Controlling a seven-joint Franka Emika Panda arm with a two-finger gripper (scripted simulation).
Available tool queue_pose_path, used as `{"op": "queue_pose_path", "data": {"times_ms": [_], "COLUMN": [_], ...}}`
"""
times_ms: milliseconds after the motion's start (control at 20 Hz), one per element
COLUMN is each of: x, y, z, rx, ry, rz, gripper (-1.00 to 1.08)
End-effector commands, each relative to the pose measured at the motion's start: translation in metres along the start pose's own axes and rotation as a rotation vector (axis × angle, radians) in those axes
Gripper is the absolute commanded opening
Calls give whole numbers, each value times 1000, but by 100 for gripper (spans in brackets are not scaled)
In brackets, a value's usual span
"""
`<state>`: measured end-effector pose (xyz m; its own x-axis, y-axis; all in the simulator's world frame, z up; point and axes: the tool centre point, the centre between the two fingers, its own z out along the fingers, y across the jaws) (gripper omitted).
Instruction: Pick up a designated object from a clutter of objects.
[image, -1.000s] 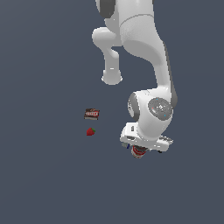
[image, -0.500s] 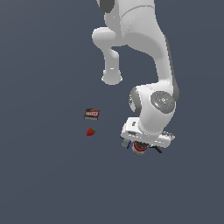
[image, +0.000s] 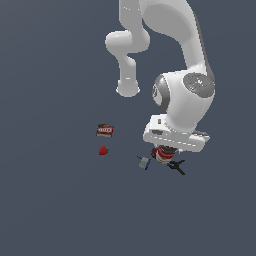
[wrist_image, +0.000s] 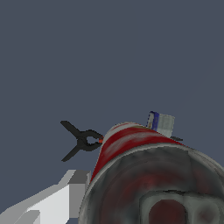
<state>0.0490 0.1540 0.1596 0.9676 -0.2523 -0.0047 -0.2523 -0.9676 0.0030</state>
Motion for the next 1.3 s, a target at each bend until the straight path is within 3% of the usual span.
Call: {"op": "queue_pose_path", "data": {"times_ms": [0,800,1250], "x": [-12,-96,-125], "y": [-2,-17,-23], "z": [-25,-184,-244], "rx": [2,1,2], "ry": [5,5,5], "rz": [0,0,0], "gripper": [-100,-100,-100]}}
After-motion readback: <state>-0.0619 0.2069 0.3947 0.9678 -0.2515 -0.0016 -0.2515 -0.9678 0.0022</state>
